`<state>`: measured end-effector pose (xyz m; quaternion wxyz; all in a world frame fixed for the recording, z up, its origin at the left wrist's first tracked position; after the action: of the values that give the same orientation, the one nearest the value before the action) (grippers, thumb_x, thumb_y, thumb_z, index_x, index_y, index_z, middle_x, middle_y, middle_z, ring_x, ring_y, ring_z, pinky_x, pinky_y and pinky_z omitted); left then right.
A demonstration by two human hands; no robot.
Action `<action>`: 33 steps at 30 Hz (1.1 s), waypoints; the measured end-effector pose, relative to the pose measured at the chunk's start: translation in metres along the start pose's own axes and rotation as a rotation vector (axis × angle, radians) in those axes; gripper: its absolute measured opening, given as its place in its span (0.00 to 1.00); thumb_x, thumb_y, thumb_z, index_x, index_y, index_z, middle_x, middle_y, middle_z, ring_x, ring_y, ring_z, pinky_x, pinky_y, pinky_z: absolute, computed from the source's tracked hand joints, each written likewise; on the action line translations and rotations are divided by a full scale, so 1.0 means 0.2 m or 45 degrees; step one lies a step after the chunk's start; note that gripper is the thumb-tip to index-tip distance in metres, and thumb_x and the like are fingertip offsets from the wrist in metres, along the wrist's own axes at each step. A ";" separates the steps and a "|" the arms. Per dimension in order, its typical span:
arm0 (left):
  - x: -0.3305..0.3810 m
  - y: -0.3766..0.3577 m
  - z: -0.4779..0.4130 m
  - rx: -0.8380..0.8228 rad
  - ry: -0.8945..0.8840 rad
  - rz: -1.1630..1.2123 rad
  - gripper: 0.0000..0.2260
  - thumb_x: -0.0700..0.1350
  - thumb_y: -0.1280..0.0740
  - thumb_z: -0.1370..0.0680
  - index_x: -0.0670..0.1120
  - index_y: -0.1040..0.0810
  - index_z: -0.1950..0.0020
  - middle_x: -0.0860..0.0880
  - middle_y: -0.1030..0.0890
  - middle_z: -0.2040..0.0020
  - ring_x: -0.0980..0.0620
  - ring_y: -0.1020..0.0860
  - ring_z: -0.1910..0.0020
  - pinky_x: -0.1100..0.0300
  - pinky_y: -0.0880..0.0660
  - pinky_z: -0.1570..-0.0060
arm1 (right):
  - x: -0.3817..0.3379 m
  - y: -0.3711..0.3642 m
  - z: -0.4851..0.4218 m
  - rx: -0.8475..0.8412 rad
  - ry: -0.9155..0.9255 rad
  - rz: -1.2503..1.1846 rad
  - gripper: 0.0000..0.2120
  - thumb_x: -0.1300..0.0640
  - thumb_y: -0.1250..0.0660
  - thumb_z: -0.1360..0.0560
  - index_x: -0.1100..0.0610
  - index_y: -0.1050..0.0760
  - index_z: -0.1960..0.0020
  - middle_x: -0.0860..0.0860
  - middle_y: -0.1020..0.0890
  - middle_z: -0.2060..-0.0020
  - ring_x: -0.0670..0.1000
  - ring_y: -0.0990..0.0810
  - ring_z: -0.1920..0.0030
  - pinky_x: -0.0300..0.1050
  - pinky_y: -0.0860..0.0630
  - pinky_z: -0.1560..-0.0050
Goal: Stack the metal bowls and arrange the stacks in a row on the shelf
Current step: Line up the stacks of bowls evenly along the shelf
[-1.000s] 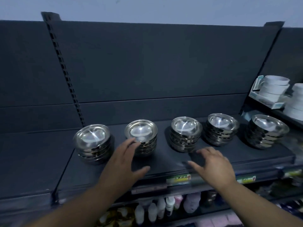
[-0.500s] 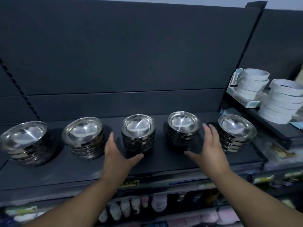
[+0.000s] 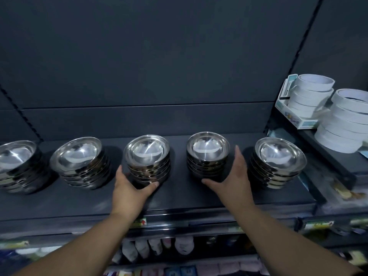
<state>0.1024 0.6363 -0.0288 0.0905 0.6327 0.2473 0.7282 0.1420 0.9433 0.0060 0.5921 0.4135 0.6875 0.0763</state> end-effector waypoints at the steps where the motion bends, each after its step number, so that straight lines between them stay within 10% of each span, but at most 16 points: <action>1: -0.01 0.00 0.04 0.014 0.037 -0.016 0.51 0.55 0.19 0.40 0.41 0.43 0.25 0.44 0.26 0.33 0.45 0.27 0.34 0.49 0.29 0.34 | 0.04 -0.01 0.01 -0.039 -0.057 -0.018 0.61 0.48 0.18 0.40 0.52 0.56 0.21 0.53 0.44 0.23 0.50 0.44 0.23 0.38 0.44 0.29; 7: 0.11 -0.22 0.30 -0.221 -0.176 -0.284 0.25 0.50 0.25 0.29 0.45 0.28 0.37 0.51 0.27 0.46 0.53 0.25 0.46 0.67 0.34 0.49 | 0.17 -0.02 0.12 -0.191 -0.120 0.216 0.47 0.43 0.23 0.35 0.58 0.41 0.24 0.56 0.27 0.31 0.55 0.27 0.32 0.47 0.30 0.33; 12: 0.23 -0.45 0.30 -0.345 -0.261 -0.212 0.39 0.51 0.23 0.32 0.43 0.37 0.26 0.47 0.30 0.30 0.51 0.30 0.32 0.58 0.33 0.32 | 0.34 0.29 0.26 0.147 -0.096 0.299 0.26 0.45 0.21 0.37 0.58 0.25 0.46 0.53 0.22 0.53 0.57 0.23 0.50 0.53 0.25 0.48; 22: 0.33 -0.66 0.09 -0.333 -0.129 0.120 0.60 0.51 0.16 0.44 0.52 0.53 0.22 0.48 0.38 0.23 0.50 0.38 0.26 0.52 0.40 0.26 | 0.52 0.52 0.03 0.283 -0.320 -0.004 0.58 0.49 0.16 0.46 0.51 0.45 0.25 0.52 0.30 0.30 0.54 0.31 0.30 0.55 0.30 0.32; 33: 0.37 -0.71 0.07 -0.358 -0.234 0.198 0.51 0.51 0.17 0.45 0.52 0.40 0.28 0.51 0.25 0.36 0.51 0.26 0.37 0.50 0.30 0.32 | 0.55 0.48 -0.14 0.179 -0.316 -0.075 0.57 0.51 0.16 0.46 0.47 0.46 0.26 0.50 0.26 0.33 0.53 0.27 0.33 0.53 0.28 0.34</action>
<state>0.0761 0.7953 -0.0300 0.1438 0.6950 0.0842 0.6994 0.1682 1.0893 -0.0120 0.6442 0.4399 0.6243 -0.0414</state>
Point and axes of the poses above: each hand's wrist, its own z-axis away from the middle knuckle, its own y-axis out of the back of the hand, x = y × z, the point moved 8 cm from there along -z, towards the middle knuckle
